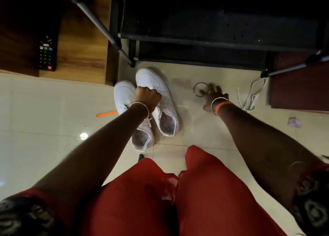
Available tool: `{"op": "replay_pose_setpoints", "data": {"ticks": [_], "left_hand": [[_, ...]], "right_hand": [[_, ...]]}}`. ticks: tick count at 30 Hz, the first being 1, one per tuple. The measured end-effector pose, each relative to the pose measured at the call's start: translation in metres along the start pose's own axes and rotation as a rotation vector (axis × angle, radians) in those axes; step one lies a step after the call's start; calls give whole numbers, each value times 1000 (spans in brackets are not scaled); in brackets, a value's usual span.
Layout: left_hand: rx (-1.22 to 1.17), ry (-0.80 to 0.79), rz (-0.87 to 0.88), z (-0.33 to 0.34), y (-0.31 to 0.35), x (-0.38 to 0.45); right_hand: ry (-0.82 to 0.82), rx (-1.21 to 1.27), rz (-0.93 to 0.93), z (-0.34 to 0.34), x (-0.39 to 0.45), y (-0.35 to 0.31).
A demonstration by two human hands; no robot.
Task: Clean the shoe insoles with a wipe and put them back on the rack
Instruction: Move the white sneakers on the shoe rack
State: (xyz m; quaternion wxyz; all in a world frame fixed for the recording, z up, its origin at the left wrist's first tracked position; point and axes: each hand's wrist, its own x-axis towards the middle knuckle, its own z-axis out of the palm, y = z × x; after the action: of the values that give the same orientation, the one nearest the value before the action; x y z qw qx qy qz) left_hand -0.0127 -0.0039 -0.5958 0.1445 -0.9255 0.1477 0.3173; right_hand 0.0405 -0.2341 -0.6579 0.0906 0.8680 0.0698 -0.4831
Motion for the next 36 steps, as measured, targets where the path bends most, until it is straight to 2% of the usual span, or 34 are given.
{"op": "replay_pose_setpoints", "data": {"ticks": [6, 11, 16, 19, 21, 24, 27, 29, 32, 36], "left_hand": [[-57, -21, -84, -11, -12, 10], [-103, -125, -45, -18, -13, 22], [-112, -146, 96, -47, -19, 20], [-140, -95, 116, -79, -24, 11], [-240, -48, 82, -104, -25, -1], [-456, 96, 14, -148, -22, -36], [-584, 295, 3, -188, -16, -73], [-623, 484, 17, -214, -15, -99], [-678, 858, 28, -250, -16, -136], [-731, 1210, 53, -295, -19, -188]], "right_hand": [[-108, -102, 3, -2, 6, -11], [-165, -305, -49, -14, 8, -6], [-122, -7, -152, -34, -16, -2], [38, 161, -224, -52, -46, -1], [129, 271, -246, -66, -70, -2], [251, 382, -345, -95, -120, -5], [444, 407, -473, -131, -177, -8], [603, 413, -531, -155, -218, -8], [877, 336, -591, -185, -279, -5], [1291, 305, -658, -208, -353, 7]]}}
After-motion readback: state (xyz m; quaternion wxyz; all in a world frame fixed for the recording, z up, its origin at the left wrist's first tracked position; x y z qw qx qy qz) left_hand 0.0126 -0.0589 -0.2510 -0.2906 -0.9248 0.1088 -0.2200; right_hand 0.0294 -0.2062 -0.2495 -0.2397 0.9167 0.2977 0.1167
